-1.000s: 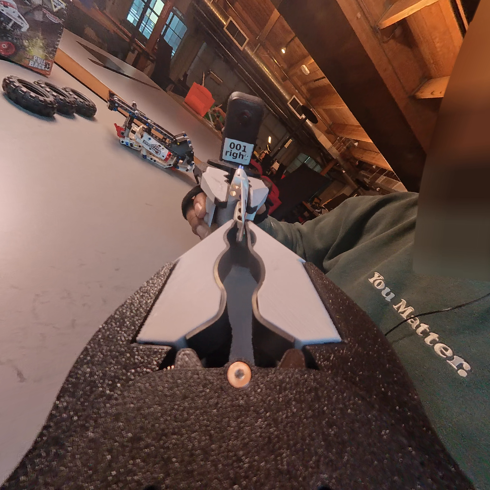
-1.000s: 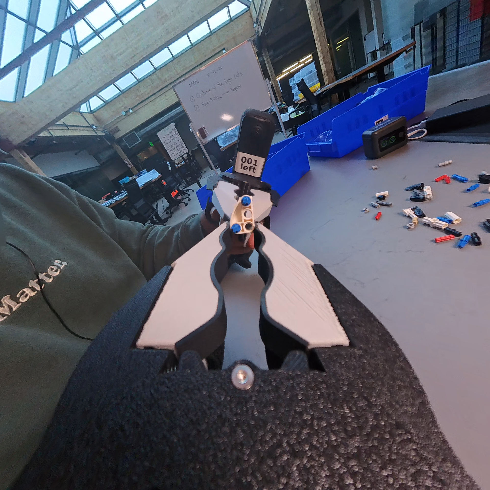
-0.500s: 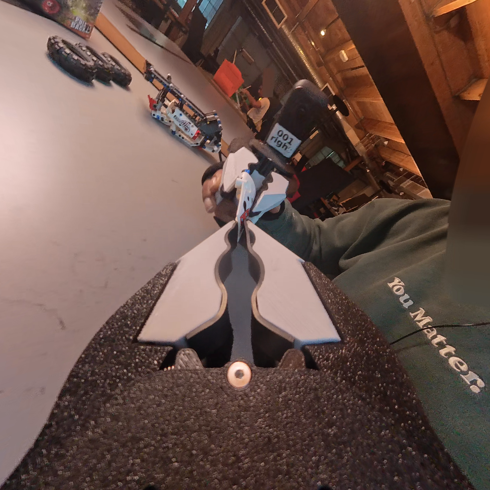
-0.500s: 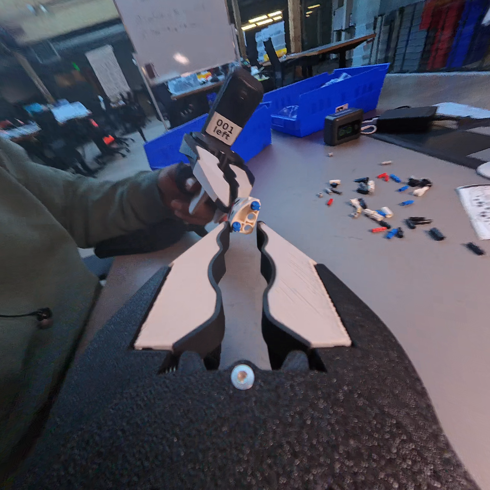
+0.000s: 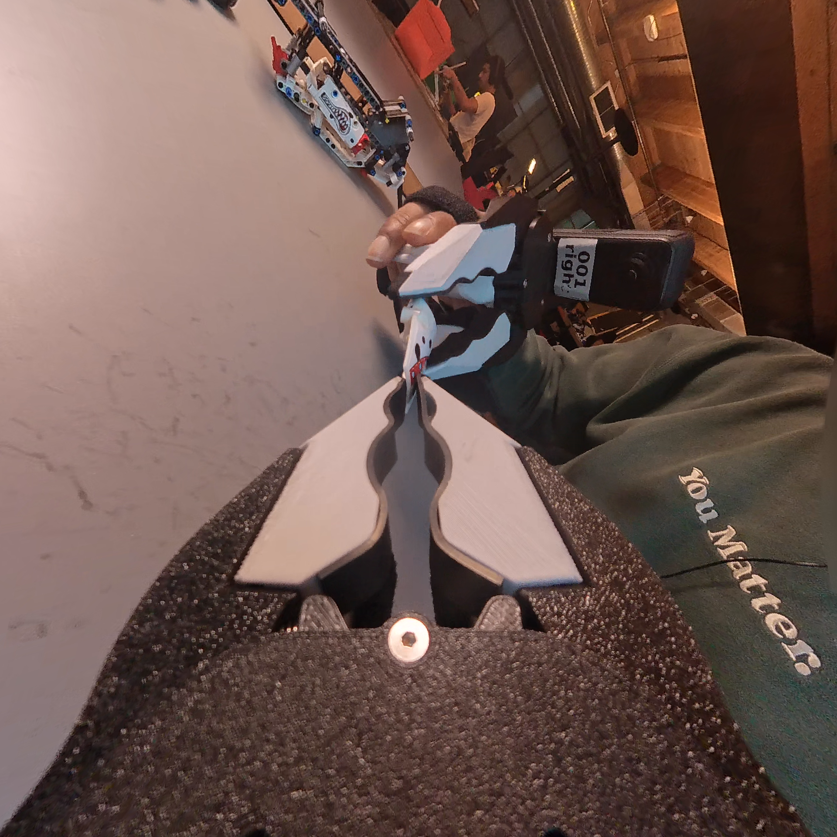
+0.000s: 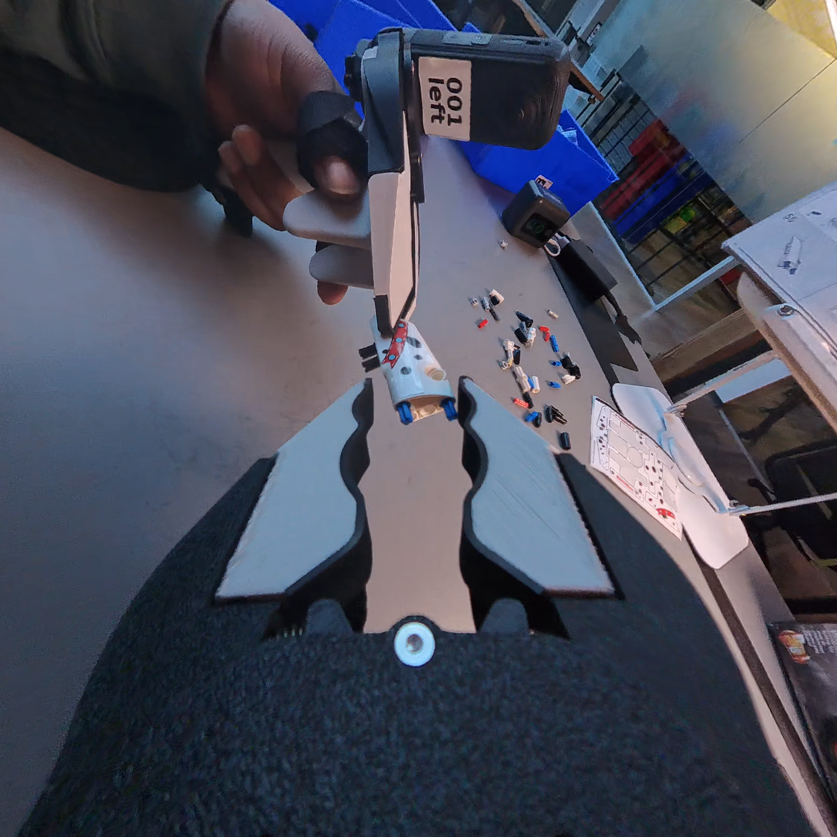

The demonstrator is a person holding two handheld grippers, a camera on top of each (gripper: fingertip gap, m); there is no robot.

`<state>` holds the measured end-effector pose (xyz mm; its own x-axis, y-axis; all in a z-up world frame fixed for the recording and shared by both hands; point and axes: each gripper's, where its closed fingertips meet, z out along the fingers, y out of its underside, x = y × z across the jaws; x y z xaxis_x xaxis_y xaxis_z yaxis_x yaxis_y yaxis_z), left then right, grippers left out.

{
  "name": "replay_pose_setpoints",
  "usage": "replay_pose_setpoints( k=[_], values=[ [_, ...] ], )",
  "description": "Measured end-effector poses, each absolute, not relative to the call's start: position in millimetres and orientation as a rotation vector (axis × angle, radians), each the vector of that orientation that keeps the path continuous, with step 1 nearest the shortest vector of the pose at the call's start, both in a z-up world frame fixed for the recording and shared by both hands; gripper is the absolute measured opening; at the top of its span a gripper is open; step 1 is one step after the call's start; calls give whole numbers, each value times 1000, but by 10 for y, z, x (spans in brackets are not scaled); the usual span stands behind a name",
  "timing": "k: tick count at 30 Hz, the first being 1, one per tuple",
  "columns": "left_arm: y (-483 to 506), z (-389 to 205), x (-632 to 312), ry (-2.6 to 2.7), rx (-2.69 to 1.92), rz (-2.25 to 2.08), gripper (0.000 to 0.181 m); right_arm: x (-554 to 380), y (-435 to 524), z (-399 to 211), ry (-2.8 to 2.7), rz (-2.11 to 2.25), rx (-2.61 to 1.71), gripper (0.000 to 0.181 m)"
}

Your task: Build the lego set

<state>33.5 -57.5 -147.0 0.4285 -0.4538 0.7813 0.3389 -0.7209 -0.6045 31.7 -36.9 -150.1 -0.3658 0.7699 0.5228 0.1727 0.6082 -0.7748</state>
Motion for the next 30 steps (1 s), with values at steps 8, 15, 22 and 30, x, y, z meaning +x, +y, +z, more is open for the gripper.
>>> replay_pose_setpoints(
  k=[8,15,22,30],
  values=[
    [-594,-1258,354,238,-1830,-1284,23,377,-385,-1398,-1835,1053,-897,26],
    [-624,-1355,400,588,-1861,-781,32,423,-475,-1377,-1858,1183,-939,26],
    [-647,-1348,424,588,-1861,-819,13,420,-460,-1424,-1873,1155,-951,27],
    [-690,-1994,366,587,-2219,-782,11,409,-437,-2046,-2159,839,-1014,27]
  ],
)
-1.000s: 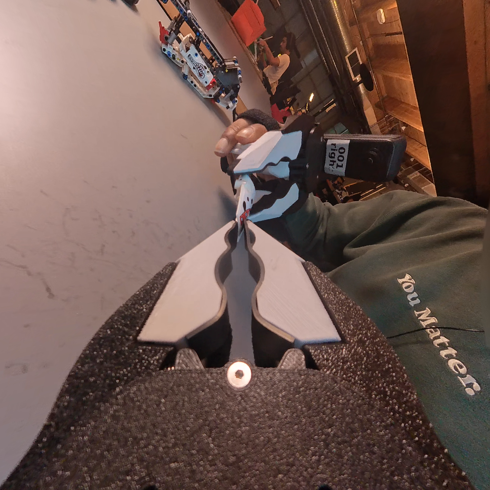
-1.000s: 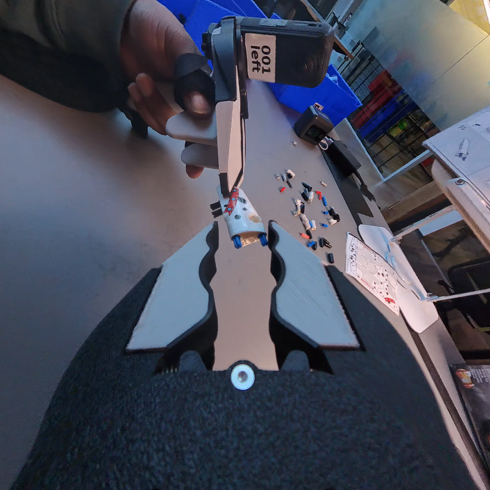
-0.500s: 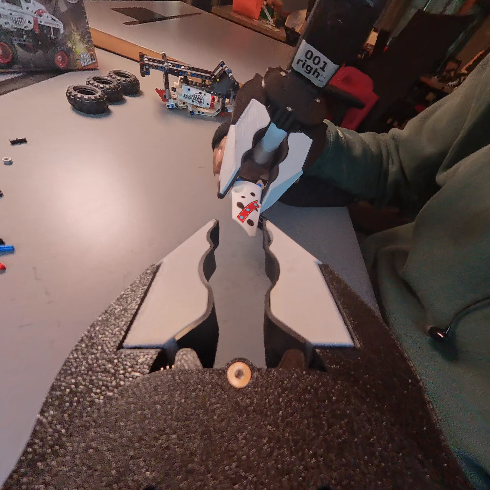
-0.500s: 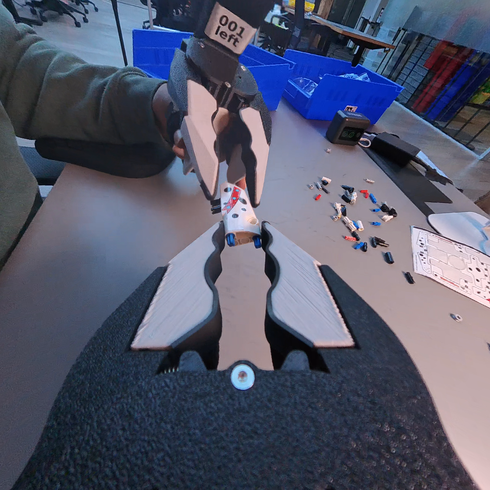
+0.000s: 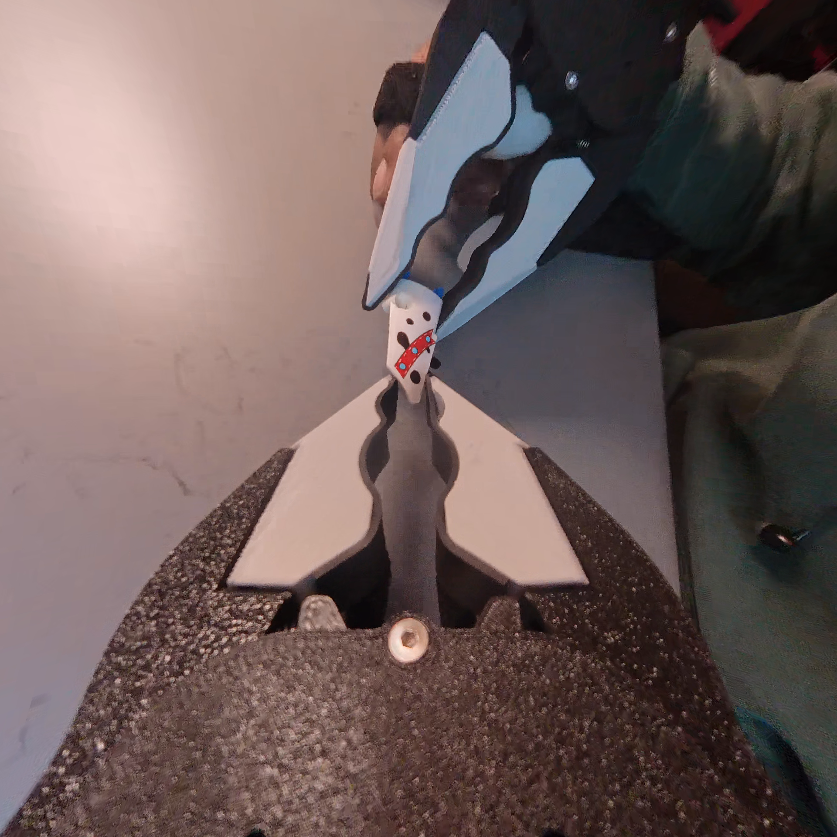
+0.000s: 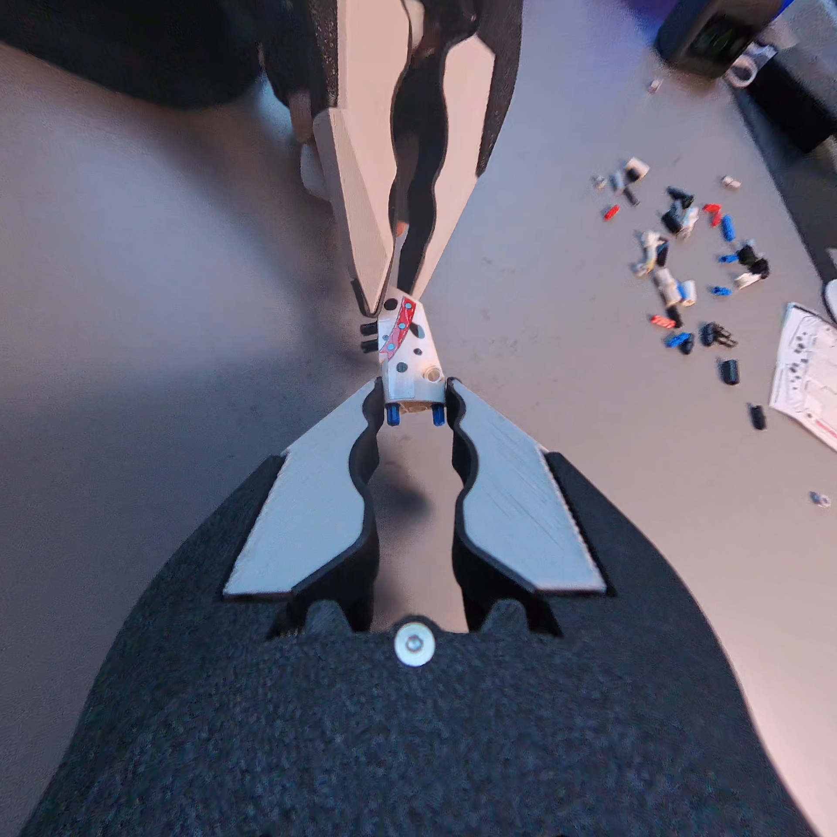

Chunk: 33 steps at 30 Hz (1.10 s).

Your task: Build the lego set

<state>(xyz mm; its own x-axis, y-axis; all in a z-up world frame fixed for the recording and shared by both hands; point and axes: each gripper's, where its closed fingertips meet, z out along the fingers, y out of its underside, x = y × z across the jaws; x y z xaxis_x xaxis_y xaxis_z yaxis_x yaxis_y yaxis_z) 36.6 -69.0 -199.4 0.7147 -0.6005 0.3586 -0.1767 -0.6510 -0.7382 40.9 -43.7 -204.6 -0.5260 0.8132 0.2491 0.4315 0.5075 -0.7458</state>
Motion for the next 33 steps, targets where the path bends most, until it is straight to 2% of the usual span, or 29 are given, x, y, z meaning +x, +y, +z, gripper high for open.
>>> replay_pose_setpoints(
  k=[3,14,18,23,33],
  values=[
    [-677,-2154,338,636,-2288,-660,16,412,-434,-2215,-2258,781,-1057,26],
    [-597,-2230,198,592,-2316,-543,13,345,-280,-2198,-2197,748,-1140,34],
    [-581,-2208,164,574,-2306,-536,26,346,-221,-2123,-2137,780,-1156,34],
    [-499,-1990,129,517,-2181,-560,41,355,-115,-1946,-2018,839,-1175,34],
    [-326,-1528,-175,404,-1913,-337,47,238,258,-1322,-1543,1017,-1205,41]
  ],
)
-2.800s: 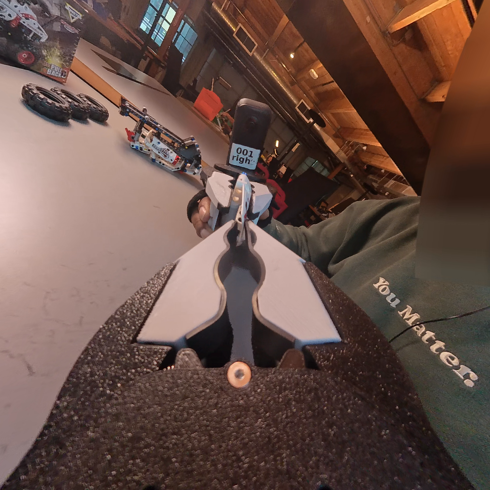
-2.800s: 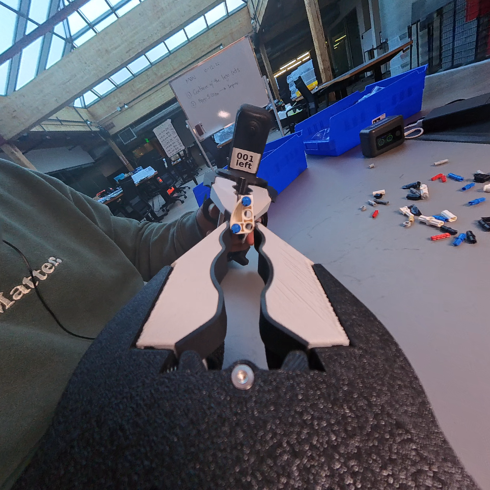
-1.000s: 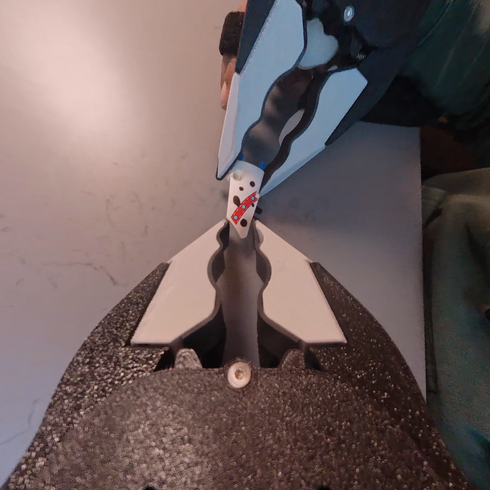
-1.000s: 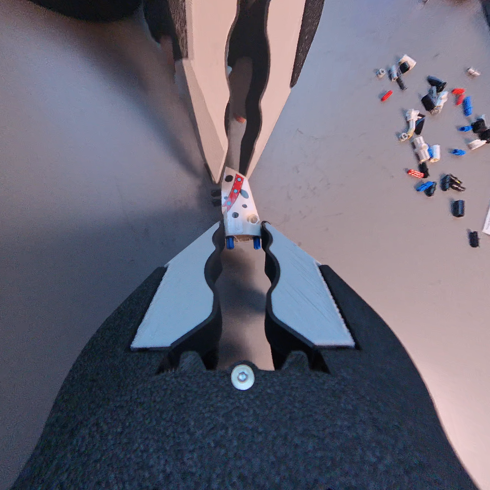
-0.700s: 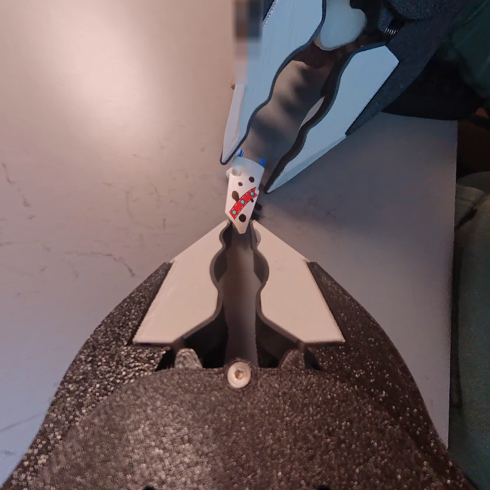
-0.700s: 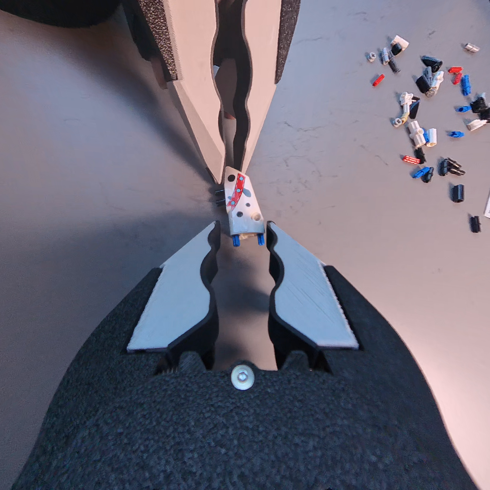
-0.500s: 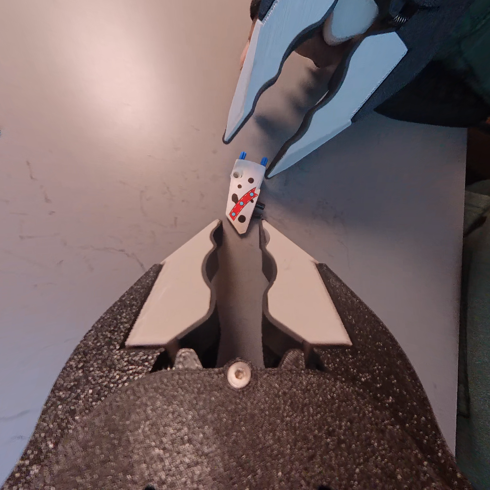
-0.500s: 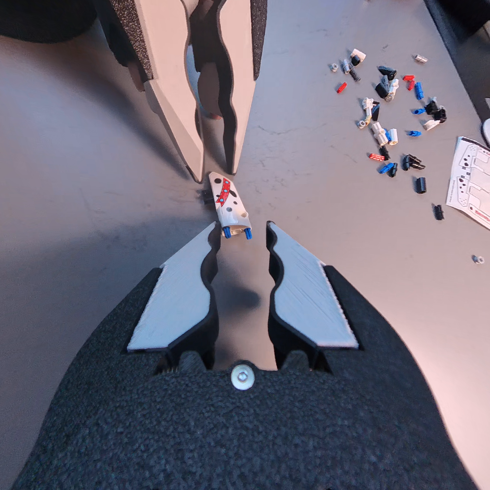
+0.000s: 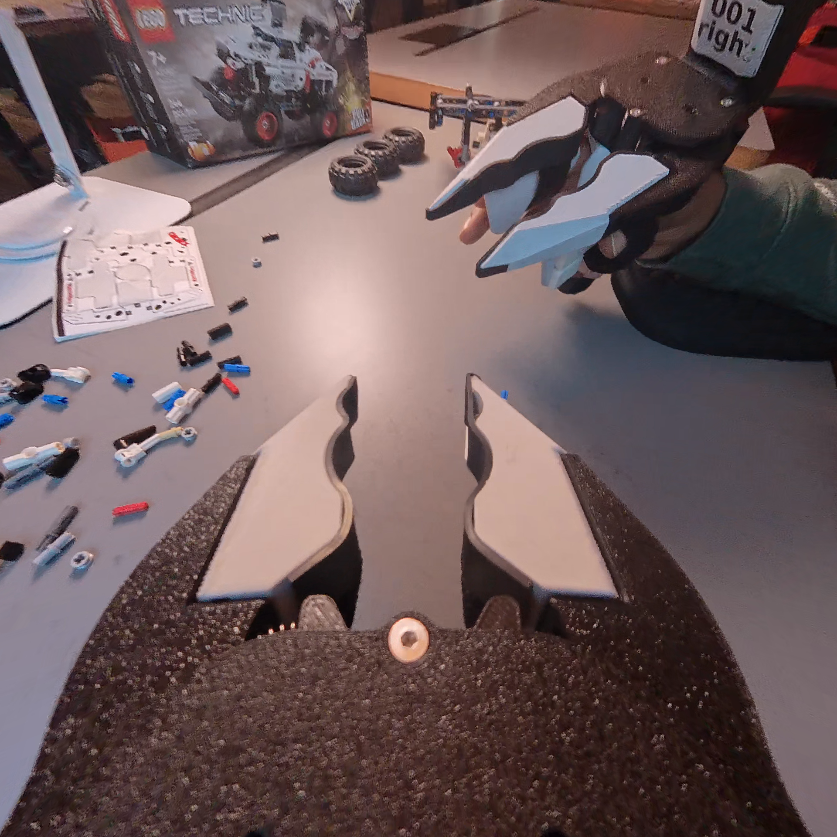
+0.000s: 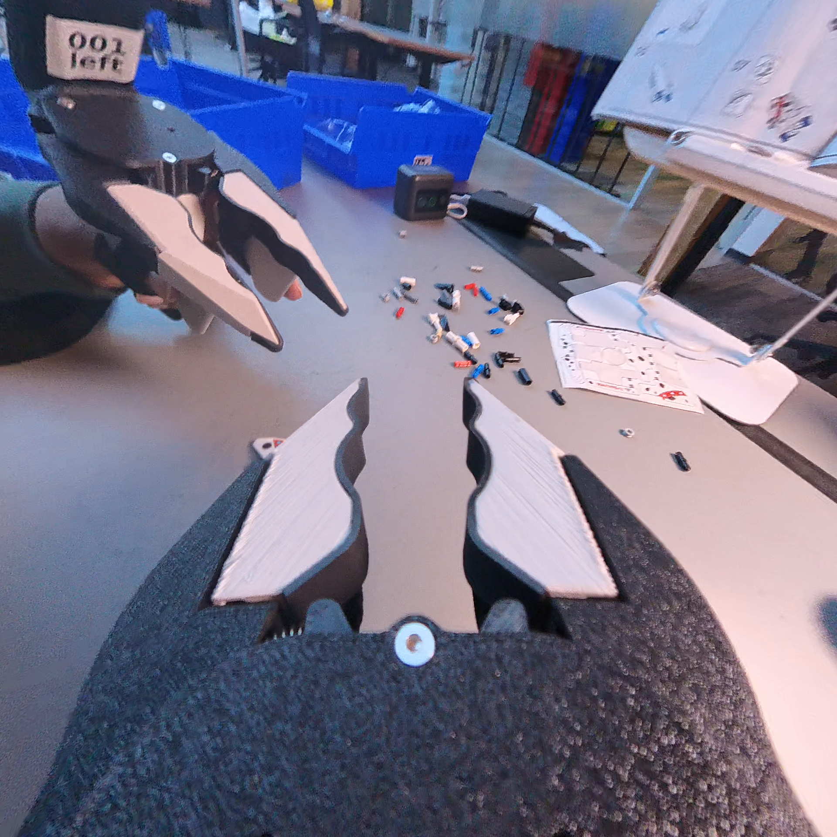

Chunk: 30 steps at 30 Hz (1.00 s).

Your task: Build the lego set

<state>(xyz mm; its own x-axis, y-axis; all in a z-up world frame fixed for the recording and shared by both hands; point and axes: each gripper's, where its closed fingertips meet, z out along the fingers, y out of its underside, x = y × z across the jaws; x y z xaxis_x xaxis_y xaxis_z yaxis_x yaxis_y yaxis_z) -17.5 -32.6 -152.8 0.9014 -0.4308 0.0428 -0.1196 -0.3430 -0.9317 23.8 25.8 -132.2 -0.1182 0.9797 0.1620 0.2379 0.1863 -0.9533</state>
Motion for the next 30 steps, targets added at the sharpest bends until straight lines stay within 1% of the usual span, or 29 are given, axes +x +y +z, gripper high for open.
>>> replay_pose_setpoints(
  k=[5,15,19,22,26,30],
  values=[
    [-299,-1322,-405,285,-1815,-278,51,241,365,-1179,-1409,1049,-1189,34],
    [-308,-1144,-650,144,-1716,-296,50,281,603,-1047,-1240,1026,-1205,35],
    [-294,-1122,-721,110,-1696,-272,57,304,733,-1007,-1159,1012,-1224,35],
    [-283,-1131,-736,98,-1696,-275,59,306,859,-980,-1103,973,-1235,35],
    [-265,-1163,-714,100,-1702,-282,59,120,1052,-865,-1094,887,-1193,35],
    [-248,-1209,-689,109,-1717,-279,58,-229,1328,-523,-1069,852,-1106,32]
  ],
)
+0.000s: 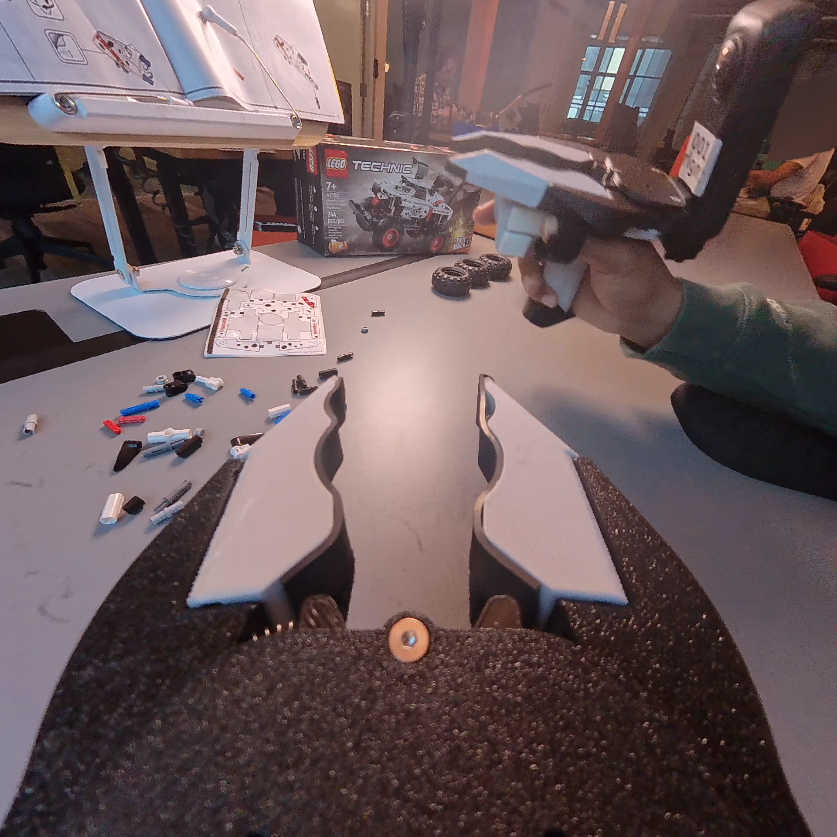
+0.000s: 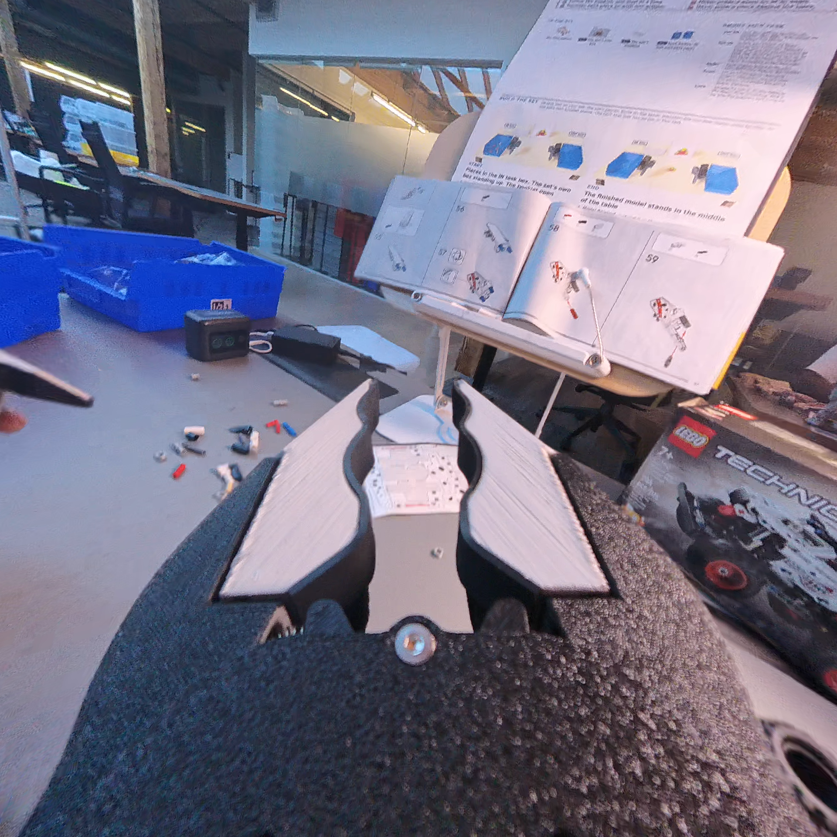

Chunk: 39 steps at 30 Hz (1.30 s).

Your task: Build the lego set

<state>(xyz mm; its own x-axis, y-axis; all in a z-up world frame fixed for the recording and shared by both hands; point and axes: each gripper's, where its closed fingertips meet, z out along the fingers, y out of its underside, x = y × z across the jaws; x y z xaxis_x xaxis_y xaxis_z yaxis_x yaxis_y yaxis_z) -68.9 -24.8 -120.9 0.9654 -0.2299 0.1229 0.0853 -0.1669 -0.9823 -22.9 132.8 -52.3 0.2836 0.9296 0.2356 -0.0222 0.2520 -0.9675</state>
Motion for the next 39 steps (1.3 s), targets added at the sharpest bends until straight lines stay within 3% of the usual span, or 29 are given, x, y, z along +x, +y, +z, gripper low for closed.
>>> replay_pose_setpoints(
  k=[10,17,19,23,30,39],
  values=[
    [-228,-1215,-804,110,-1695,-181,50,-1274,2292,172,-954,864,-1137,22],
    [-243,-1078,-897,68,-1609,-143,14,-1755,2835,267,-977,759,-1167,22],
    [-257,-1032,-907,65,-1582,-151,12,-1833,2934,315,-973,734,-1178,22],
    [-254,-1046,-925,51,-1586,-175,27,-1946,3031,384,-980,716,-1190,22],
    [-209,-1037,-976,56,-1566,-90,77,-2059,3031,372,-1032,681,-1166,23],
    [-217,-1081,-928,121,-1597,-64,59,-2133,3084,393,-1045,690,-1168,24]
  ],
)
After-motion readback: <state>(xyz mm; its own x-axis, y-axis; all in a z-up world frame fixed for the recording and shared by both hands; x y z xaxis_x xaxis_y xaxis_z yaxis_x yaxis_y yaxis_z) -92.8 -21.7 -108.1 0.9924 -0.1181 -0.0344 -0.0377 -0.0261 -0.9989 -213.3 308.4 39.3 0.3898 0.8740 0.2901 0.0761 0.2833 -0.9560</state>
